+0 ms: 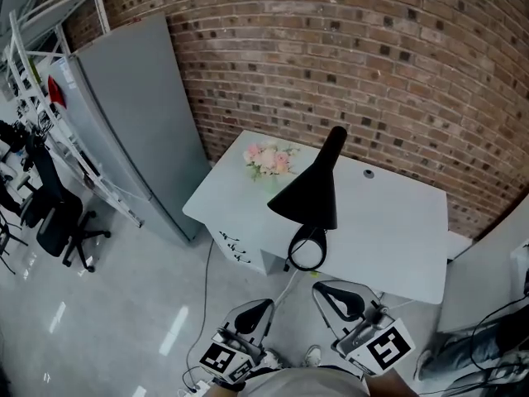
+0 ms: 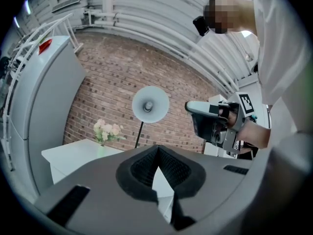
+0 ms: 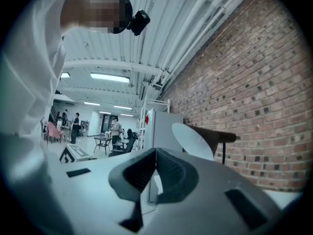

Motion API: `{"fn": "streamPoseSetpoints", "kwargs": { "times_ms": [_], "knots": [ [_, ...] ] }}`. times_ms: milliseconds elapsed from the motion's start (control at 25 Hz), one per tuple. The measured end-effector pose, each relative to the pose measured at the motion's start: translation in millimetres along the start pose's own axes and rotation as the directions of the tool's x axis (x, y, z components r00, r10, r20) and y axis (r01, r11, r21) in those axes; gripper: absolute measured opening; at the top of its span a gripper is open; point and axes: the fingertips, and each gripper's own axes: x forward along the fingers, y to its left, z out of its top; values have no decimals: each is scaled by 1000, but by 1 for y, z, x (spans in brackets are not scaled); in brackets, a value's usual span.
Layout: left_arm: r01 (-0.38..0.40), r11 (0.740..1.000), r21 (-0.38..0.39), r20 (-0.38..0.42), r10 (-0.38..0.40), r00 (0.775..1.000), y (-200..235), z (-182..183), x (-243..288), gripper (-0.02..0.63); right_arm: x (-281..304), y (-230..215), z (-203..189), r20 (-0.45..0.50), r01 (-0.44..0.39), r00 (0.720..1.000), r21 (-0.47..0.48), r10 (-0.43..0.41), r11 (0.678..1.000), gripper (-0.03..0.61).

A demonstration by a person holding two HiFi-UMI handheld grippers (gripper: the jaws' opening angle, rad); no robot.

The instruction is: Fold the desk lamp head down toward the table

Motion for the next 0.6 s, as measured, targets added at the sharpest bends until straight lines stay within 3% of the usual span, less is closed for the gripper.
{"fn": "streamPoseSetpoints", "kwargs": {
  "times_ms": [520, 600],
  "knots": [
    [-45, 999, -4, 19, 45, 999, 22, 7, 10, 8, 18, -27, 31, -11, 48, 999, -128, -50, 991, 20],
    [-43, 999, -3, 15, 43, 999, 23, 7, 11, 8, 20, -33, 36, -6, 70, 997, -146, -72, 987, 63]
  ]
}}
